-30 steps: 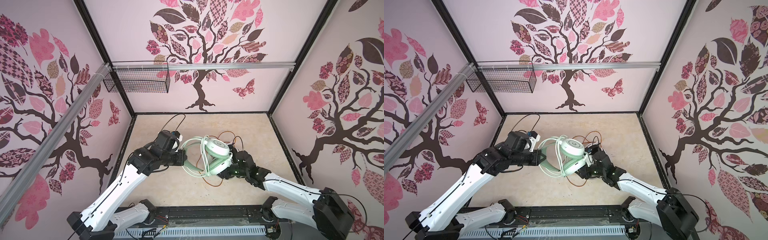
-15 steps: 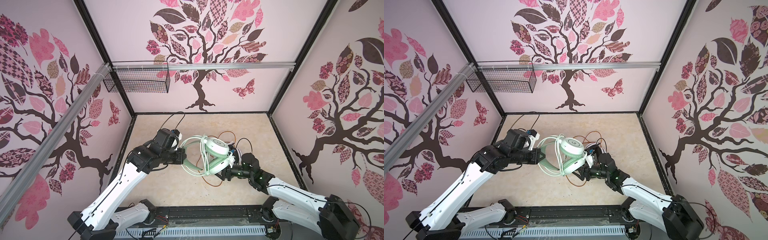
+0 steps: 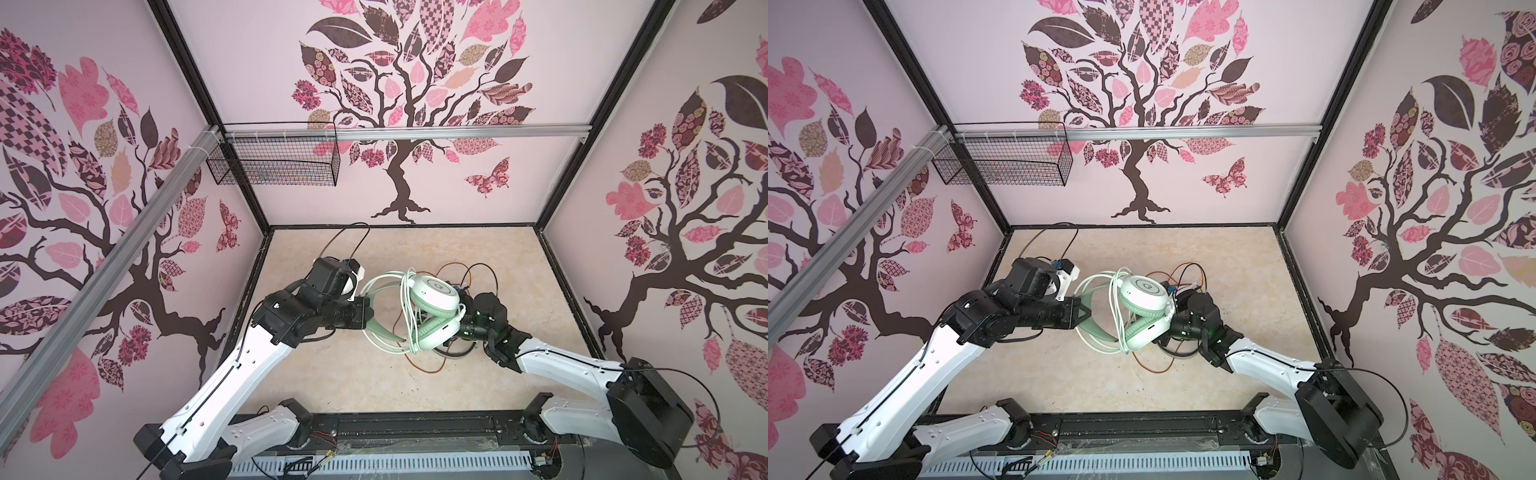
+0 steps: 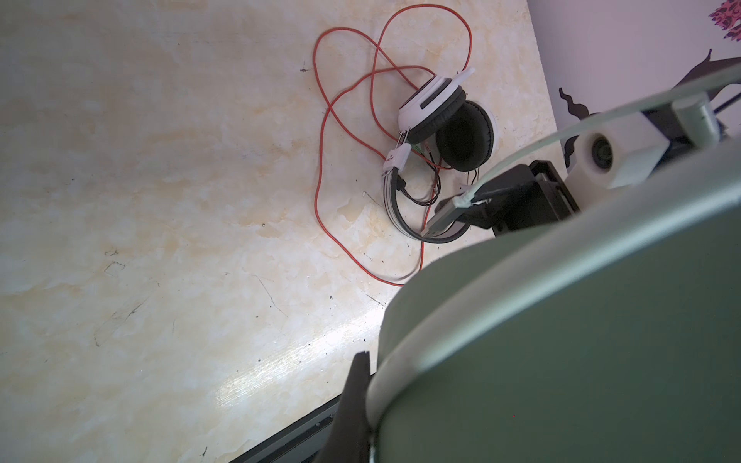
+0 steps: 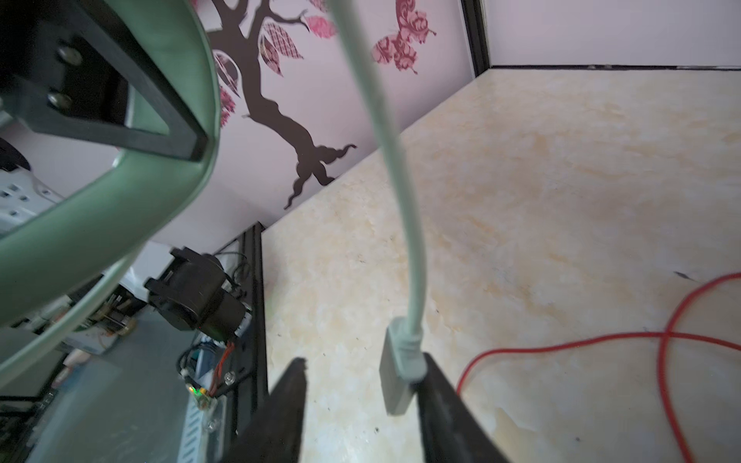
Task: Wrap the headphones
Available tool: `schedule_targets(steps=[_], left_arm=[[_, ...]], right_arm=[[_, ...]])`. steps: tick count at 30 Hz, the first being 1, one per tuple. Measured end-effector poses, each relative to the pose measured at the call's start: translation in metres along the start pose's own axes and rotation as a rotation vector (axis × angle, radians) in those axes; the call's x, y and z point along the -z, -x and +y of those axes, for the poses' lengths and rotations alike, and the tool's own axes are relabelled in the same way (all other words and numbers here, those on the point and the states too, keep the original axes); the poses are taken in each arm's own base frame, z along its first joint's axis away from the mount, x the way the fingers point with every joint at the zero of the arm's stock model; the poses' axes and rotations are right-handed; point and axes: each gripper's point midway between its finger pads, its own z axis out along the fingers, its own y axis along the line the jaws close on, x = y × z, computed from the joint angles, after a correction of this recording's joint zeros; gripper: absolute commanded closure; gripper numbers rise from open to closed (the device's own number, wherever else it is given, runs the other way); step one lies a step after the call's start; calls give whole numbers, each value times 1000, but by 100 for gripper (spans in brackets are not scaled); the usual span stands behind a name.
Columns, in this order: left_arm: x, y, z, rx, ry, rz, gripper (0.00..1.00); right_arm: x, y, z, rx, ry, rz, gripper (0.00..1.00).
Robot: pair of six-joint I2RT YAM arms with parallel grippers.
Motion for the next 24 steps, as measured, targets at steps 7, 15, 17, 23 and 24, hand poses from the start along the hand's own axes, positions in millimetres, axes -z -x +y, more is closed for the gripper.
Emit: schedule_targets(steps=[7, 15, 17, 23, 24], left_arm=[[7, 5, -2, -7, 2, -20, 100], [-1, 10, 7, -4, 59, -21, 100], [-6, 12, 13, 1, 83, -17, 100], [-11, 33, 43, 104, 119, -54, 100], [-12, 34, 51, 130, 128, -54, 100]], right_arm=[[-4, 2, 9, -25, 83, -25, 98], [3, -19, 22, -130, 146, -17, 98], [4, -25, 26, -162, 156, -5, 99], [4, -28, 37, -245, 172, 3, 100], [3, -26, 37, -258, 168, -5, 100]])
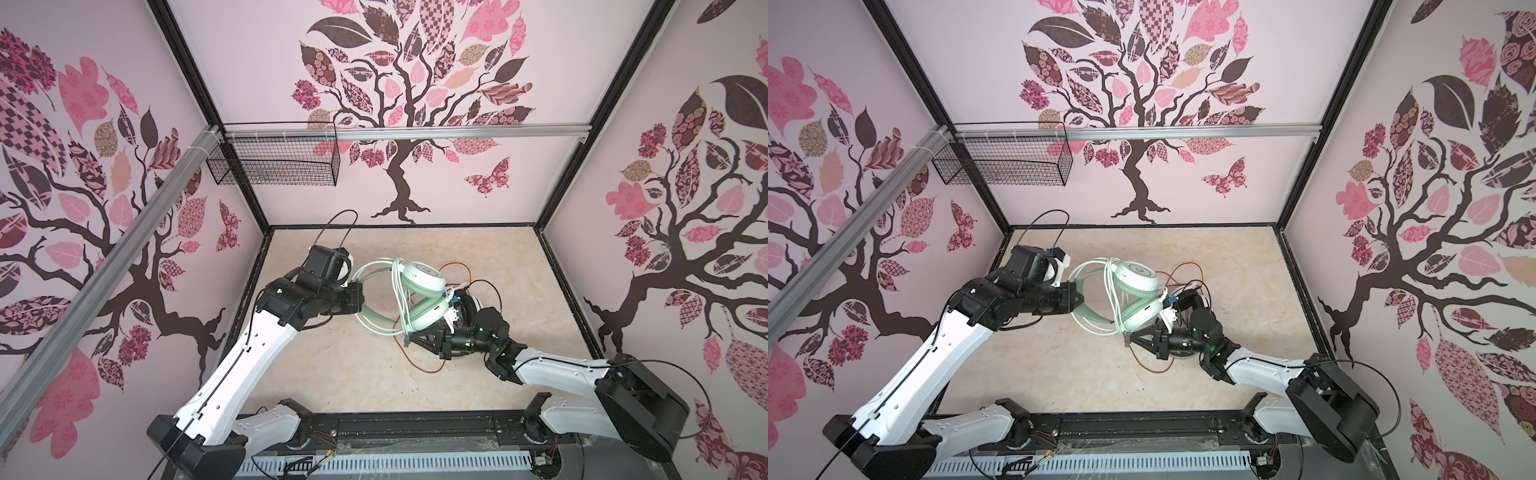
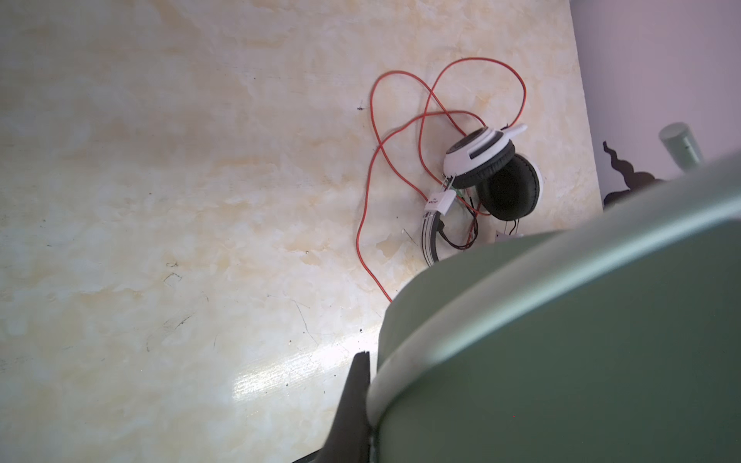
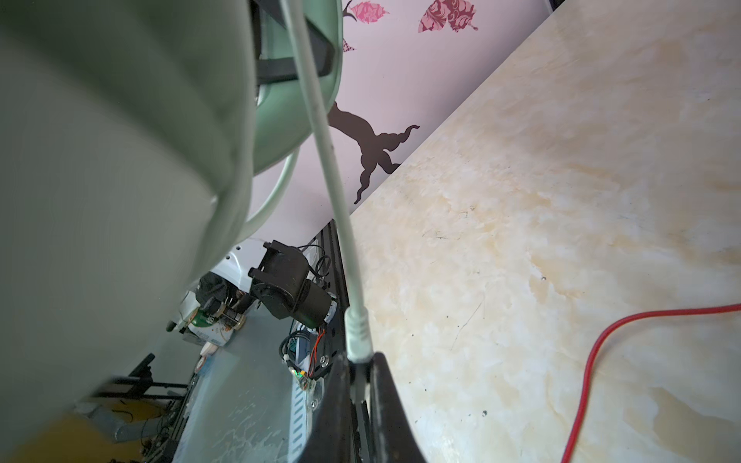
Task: Wrap the headphones
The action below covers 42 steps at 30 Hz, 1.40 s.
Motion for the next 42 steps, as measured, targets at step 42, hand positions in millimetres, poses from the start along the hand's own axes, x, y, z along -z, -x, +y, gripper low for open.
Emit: schedule_targets(steps=[42], left_arm=[[-108, 8, 233, 608, 502, 113, 100]], right_arm=[[-177, -8, -156, -283, -241, 319, 100]])
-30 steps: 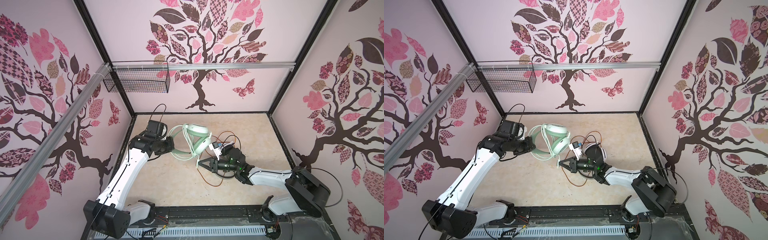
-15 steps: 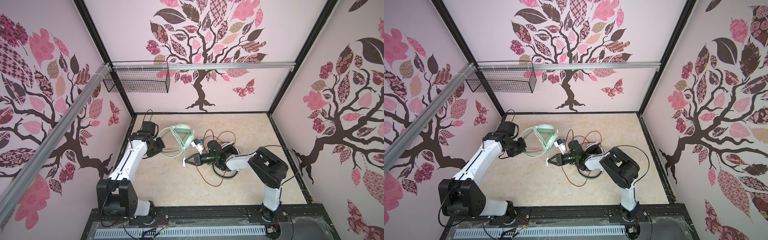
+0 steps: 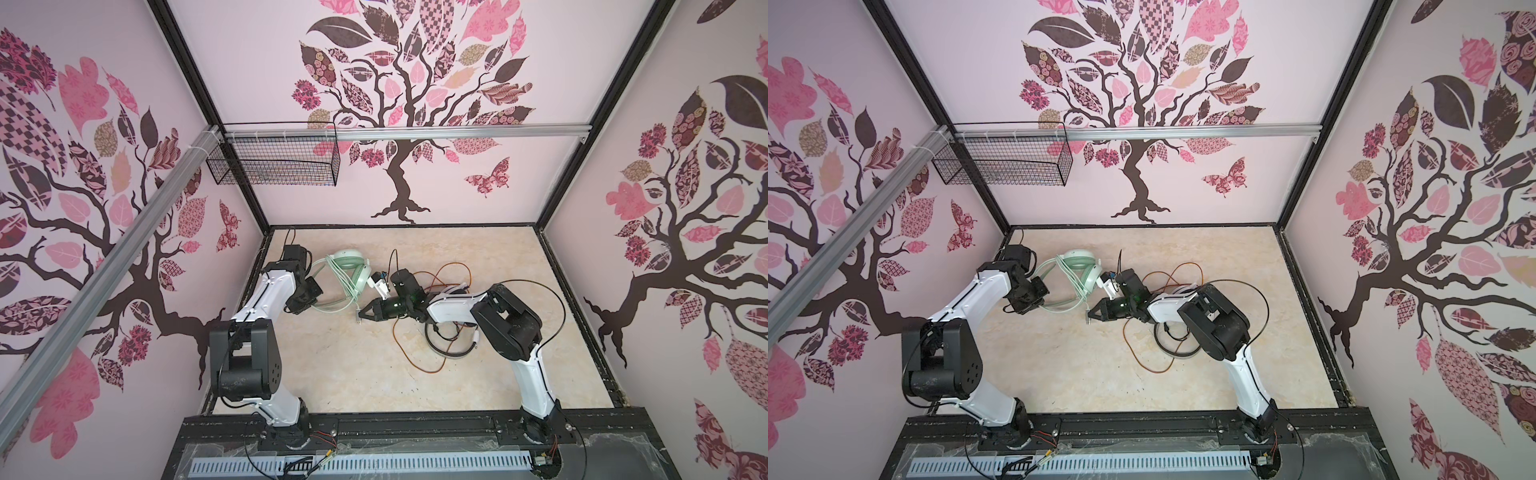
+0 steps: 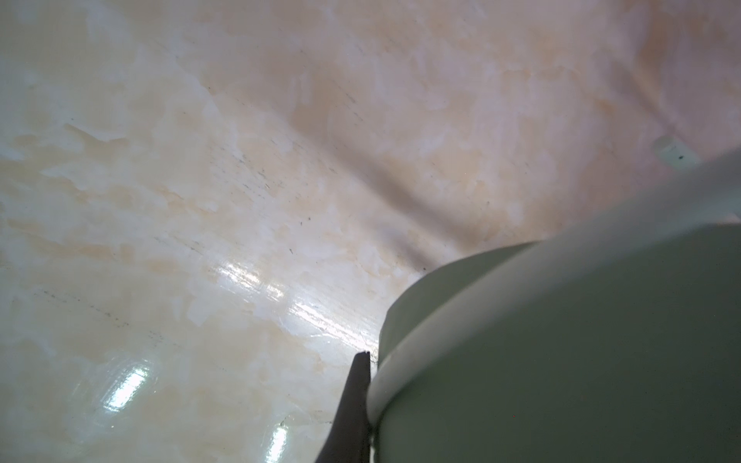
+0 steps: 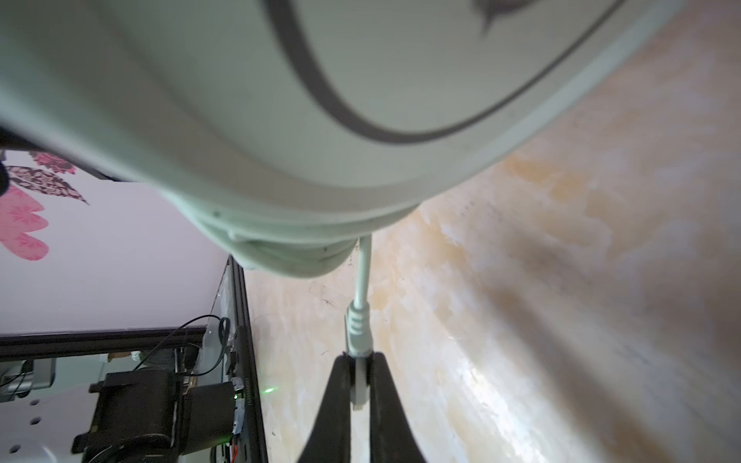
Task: Wrap the headphones
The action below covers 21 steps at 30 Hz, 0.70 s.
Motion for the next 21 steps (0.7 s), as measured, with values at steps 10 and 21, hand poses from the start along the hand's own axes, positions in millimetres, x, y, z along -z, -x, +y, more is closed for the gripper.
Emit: schedule_targets(steps=[10, 21], left_arm=[[-40, -2, 16, 56, 25, 115, 100], [-46, -2, 18, 55, 21, 131, 78]], right_arm=[[-20, -10, -26, -4, -62, 76, 98], [-24, -9, -27, -8, -72, 87, 77]])
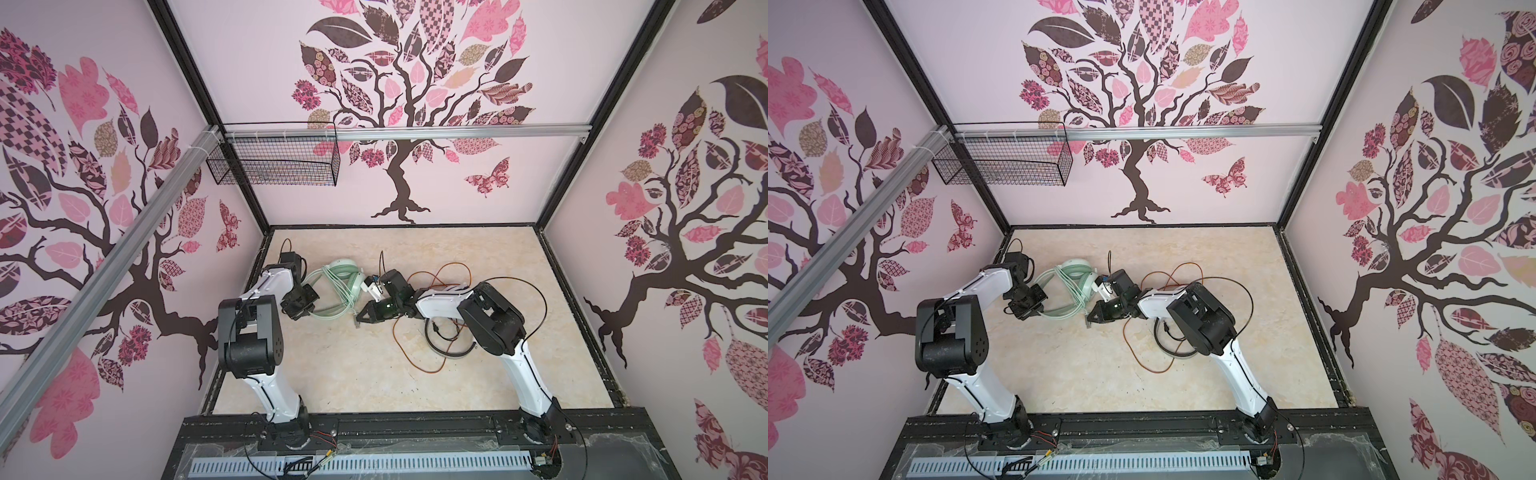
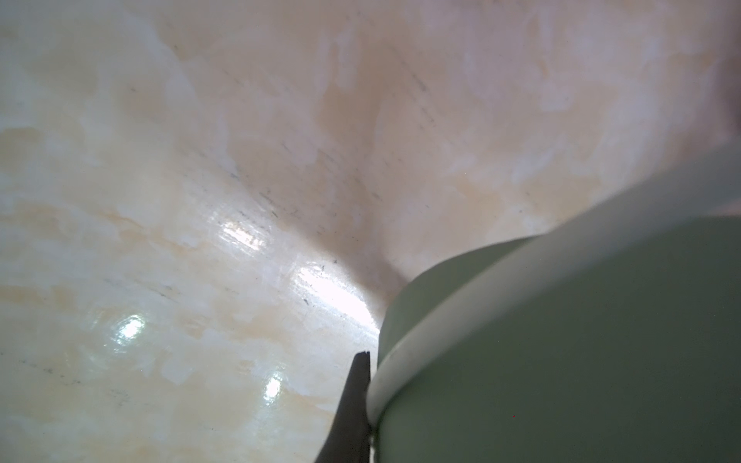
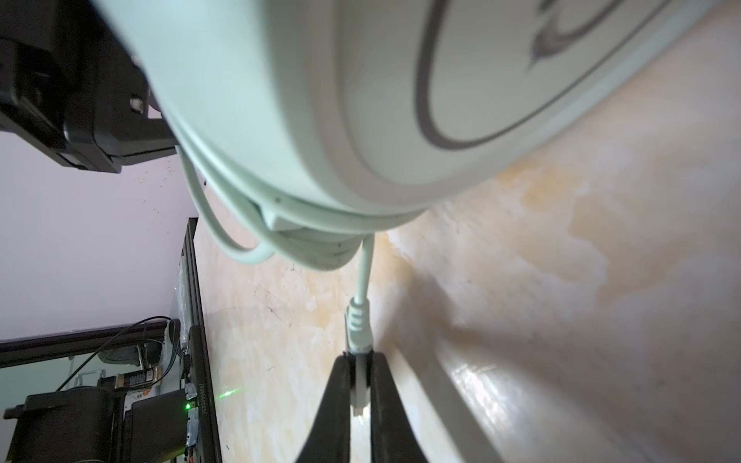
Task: Wrap the headphones
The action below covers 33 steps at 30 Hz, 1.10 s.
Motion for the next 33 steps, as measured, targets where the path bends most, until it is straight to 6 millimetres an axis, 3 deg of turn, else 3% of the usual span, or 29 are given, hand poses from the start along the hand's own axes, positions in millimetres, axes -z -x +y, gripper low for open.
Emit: schedule_targets(steps=[4, 7, 10, 12, 14, 15, 17, 19, 22, 27, 30, 33], left_arm=[[1, 7, -5, 2, -37, -18, 54], [1, 11, -5, 8, -50, -25, 49], [1, 13, -4, 7, -56, -30, 35], [1, 14, -5, 9, -60, -34, 23], [3, 15, -6, 11, -64, -41, 21], [6, 16, -6, 10, -67, -48, 11], [16, 19, -8, 12, -81, -76, 11], [34, 25, -11, 15, -111, -126, 11], [76, 33, -19, 9, -189, -241, 11], [156, 30, -34, -34, -377, -446, 15], [180, 19, -46, -79, -489, -489, 16], [188, 1, -65, -150, -575, -475, 15]], right_arm=[[0, -3, -1, 0, -2, 7, 62], [0, -8, -3, 12, 6, 7, 59], [5, -13, -2, 25, 11, 0, 58], [13, -22, -1, 27, 0, 3, 57], [23, -32, -2, 23, -20, 11, 55], [29, -36, -2, 25, -34, 12, 55], [42, -44, -2, 25, -60, 15, 52], [61, -49, 2, 28, -78, 0, 51], [107, -48, 11, 30, -92, -58, 50], [213, -30, 3, -15, -162, -268, 43], [265, -37, -6, -50, -224, -375, 37], [296, -59, -8, -78, -284, -443, 27]])
